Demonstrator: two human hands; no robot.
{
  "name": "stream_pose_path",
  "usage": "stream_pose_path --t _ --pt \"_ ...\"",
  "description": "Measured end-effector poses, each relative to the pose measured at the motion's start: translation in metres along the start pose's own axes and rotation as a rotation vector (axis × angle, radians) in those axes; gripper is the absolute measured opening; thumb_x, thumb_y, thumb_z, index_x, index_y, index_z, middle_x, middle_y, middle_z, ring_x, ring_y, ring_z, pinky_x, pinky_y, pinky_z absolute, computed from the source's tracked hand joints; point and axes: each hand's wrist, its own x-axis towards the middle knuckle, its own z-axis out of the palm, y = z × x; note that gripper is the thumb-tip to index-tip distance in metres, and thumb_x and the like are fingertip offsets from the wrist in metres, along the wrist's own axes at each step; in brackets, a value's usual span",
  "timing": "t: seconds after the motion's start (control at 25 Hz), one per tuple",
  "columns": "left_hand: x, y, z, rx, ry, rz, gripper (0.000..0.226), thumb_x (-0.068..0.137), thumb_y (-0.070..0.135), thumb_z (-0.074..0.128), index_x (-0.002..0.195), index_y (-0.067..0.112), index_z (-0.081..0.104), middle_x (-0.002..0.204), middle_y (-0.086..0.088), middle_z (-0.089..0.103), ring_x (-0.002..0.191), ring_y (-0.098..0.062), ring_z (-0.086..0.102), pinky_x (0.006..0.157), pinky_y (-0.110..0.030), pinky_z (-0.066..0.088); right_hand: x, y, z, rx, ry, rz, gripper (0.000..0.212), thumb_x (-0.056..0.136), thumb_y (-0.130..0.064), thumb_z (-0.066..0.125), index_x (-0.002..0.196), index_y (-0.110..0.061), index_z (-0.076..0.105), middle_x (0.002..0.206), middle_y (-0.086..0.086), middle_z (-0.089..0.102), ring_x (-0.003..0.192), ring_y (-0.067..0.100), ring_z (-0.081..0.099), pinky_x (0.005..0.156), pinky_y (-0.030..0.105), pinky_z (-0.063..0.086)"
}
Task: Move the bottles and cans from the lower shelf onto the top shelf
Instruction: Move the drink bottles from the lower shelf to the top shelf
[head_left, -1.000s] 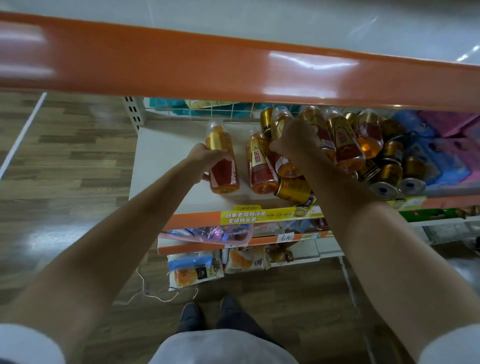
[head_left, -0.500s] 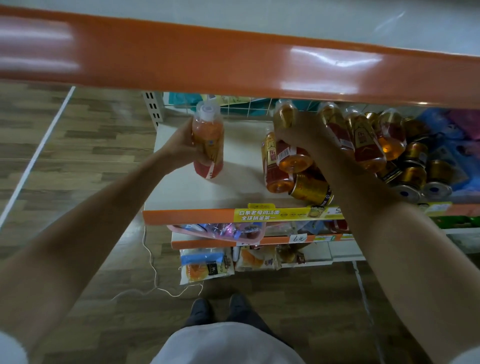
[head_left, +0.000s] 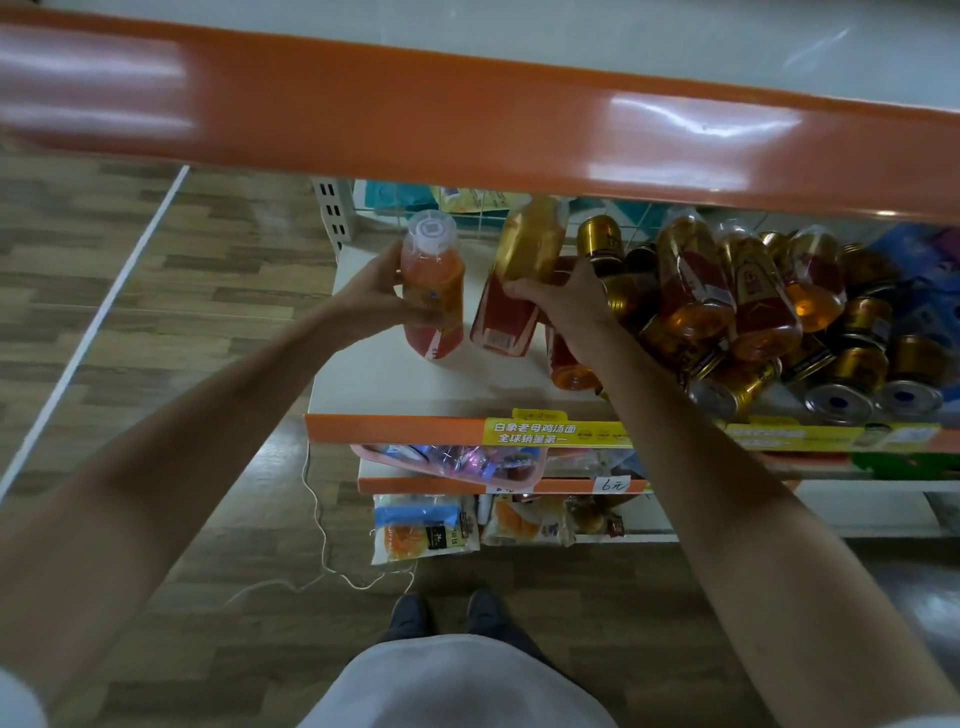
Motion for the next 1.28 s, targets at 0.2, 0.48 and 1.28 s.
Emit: stream_pose_path --t 0.2,0.48,1.28 --pt "-0.003 -0.001 0.015 0.216 0.236 0.105 0.097 0.055 0.033 0.086 0.138 0.019 0.038 0.137 -0.005 0.047 0.124 -0.019 0.048 0.099 -0.042 0.051 -0.005 0.015 0.021 -0.206 0.029 -0.264 0.089 0.064 -0.015 0.091 0.133 -0.011 0.036 0.117 -0.005 0.052 0.106 0.01 0.052 0.08 0.016 0.045" --pt "-0.009 -0.01 0.006 0.181 0.177 0.088 0.091 0.064 0.017 0.085 0.142 0.016 0.039 0.131 -0.002 0.055 0.119 -0.021 0.055 0.097 -0.047 0.053 -0.004 0.031 0.034 -0.253 0.045 -0.42 0.09 0.063 -0.022 0.092 0.133 -0.007 0.039 0.13 0.011 0.054 0.114 0.013 0.05 0.096 0.028 0.049" --pt "-0.023 -0.015 -0.002 0.065 -0.054 0.024 0.087 0.065 0.001 0.075 0.14 0.02 0.034 0.116 0.001 0.057 0.114 -0.013 0.058 0.089 -0.026 0.052 -0.01 0.043 0.027 -0.418 -0.029 -0.51 0.091 0.064 -0.022 0.091 0.139 -0.009 0.041 0.135 0.013 0.052 0.124 0.027 0.053 0.104 0.042 0.046"
